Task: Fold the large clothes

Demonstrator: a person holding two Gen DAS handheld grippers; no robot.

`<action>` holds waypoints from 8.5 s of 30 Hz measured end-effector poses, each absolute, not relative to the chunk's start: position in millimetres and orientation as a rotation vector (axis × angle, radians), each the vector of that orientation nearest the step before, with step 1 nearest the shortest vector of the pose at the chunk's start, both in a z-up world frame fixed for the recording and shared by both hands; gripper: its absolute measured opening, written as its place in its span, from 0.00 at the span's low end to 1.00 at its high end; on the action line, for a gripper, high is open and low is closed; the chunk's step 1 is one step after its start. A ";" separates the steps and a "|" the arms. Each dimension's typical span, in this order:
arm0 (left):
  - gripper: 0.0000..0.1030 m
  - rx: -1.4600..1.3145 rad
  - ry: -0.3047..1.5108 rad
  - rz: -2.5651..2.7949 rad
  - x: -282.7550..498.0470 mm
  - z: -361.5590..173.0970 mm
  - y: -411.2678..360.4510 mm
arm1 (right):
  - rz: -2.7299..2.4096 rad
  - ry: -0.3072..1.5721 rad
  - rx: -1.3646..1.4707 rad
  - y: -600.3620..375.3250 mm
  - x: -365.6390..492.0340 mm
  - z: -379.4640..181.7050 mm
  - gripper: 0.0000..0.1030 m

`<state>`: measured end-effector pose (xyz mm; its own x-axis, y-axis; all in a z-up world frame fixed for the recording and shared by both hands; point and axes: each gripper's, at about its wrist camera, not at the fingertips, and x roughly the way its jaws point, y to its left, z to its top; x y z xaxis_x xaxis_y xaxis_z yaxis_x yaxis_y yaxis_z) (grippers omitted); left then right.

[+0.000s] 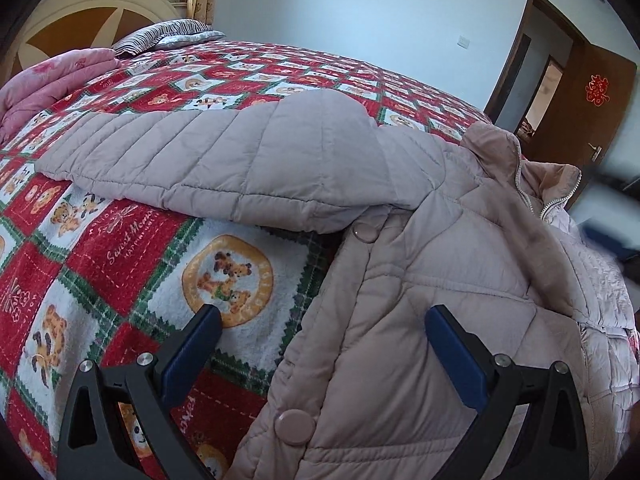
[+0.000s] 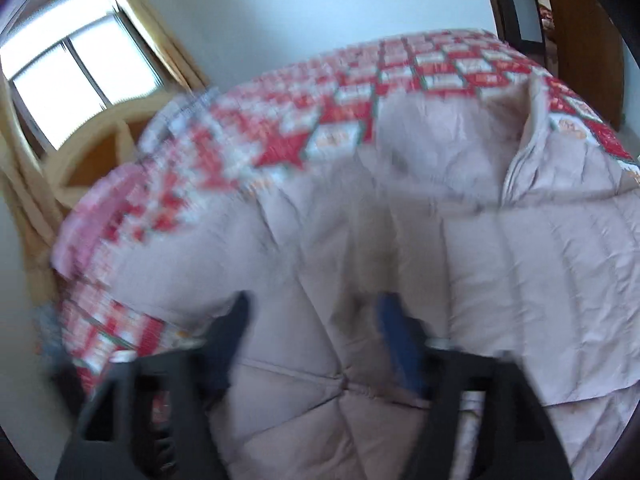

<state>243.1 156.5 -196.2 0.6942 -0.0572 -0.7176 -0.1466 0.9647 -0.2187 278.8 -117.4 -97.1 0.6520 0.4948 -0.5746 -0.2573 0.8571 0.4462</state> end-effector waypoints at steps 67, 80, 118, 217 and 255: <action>0.99 0.096 0.840 0.082 326.4 -190.0 -5.7 | -0.483 0.752 0.204 -307.3 273.5 -164.0 0.81; 0.99 -0.057 0.856 -0.019 320.0 -180.0 21.7 | -0.502 0.807 0.227 -318.7 284.6 -195.7 0.93; 0.04 -0.276 0.519 0.517 335.7 -98.6 283.3 | -0.522 0.801 0.198 -314.8 283.2 -195.4 0.93; 0.98 -0.199 0.767 0.293 335.6 -140.5 124.4 | -0.247 0.824 -0.065 -227.0 282.1 -183.9 0.10; 0.99 -0.002 0.775 -0.001 455.4 -66.0 36.6 | -0.048 0.829 0.026 -192.0 400.6 -80.8 0.85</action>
